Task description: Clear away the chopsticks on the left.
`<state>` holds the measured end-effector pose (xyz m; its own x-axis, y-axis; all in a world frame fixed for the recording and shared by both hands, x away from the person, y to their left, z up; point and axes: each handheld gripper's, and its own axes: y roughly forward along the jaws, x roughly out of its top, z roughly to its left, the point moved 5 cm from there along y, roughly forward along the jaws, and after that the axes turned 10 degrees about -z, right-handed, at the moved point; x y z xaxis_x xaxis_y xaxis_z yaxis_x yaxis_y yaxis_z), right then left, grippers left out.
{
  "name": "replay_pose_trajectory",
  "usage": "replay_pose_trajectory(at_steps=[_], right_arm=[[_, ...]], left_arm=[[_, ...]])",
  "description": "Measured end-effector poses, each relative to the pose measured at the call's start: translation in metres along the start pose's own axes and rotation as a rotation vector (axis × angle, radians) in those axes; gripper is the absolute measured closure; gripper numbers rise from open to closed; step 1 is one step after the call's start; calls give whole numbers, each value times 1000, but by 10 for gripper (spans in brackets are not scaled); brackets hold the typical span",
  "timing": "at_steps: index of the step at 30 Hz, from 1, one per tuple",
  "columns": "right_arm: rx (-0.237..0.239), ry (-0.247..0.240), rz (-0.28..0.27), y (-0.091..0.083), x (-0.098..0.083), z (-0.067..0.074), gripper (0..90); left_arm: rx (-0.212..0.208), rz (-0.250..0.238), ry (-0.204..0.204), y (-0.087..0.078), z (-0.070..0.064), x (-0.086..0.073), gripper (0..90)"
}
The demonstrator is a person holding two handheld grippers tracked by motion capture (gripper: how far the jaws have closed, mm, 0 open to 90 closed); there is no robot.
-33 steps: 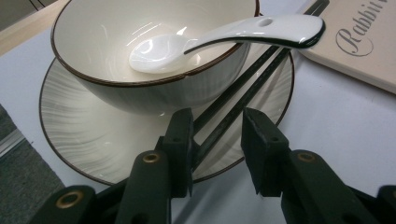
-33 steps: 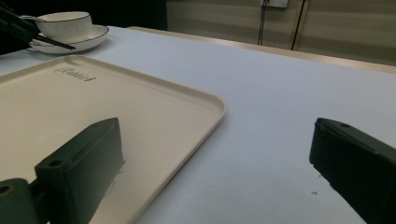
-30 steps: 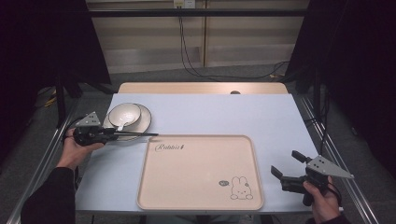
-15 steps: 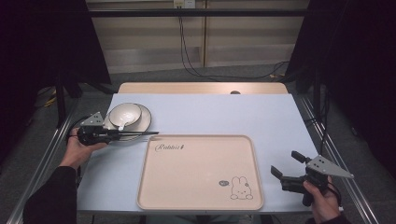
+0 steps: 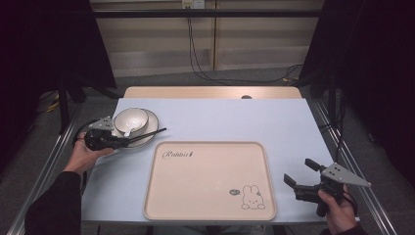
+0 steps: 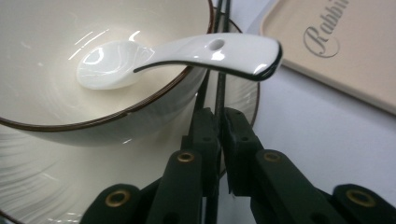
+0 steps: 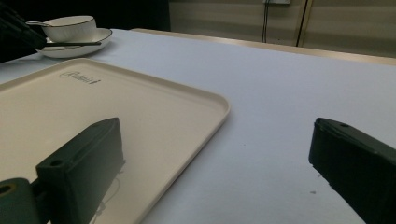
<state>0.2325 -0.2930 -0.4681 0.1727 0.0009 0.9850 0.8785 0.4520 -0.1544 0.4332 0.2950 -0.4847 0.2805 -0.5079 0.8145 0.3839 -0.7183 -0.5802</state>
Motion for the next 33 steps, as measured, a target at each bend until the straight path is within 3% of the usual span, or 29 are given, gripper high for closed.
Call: replay_pose_trajectory(at_steps=[1, 5, 14, 15, 17, 22, 26, 27, 33], right_arm=[[0, -6, -1, 0, 0, 0, 27], [4, -7, 2, 0, 0, 1, 27], [5, -8, -1, 1, 0, 1, 27], [4, -7, -5, 1, 1, 1, 27], [4, -7, -5, 1, 1, 1, 27], [7, -7, -4, 1, 1, 2, 27], [8, -5, -5, 1, 1, 2, 27], [10, -3, -4, 1, 1, 2, 27], [15, -3, -6, 1, 1, 3, 27]], left_arm=[[1, 20, 1, -2, 0, 0, 857], [-20, 7, -38, -1, -1, 1, 862], [-14, -10, -104, -6, -2, 4, 862], [-9, -29, -112, -6, -3, 6, 862], [-18, -19, -123, -9, -4, 8, 862], [-29, -40, -188, -11, -11, 12, 862], [-35, -49, -216, -13, -16, 14, 862], [-36, -68, -243, -14, -20, 15, 861], [-22, -80, -277, -19, -28, 18, 862]])
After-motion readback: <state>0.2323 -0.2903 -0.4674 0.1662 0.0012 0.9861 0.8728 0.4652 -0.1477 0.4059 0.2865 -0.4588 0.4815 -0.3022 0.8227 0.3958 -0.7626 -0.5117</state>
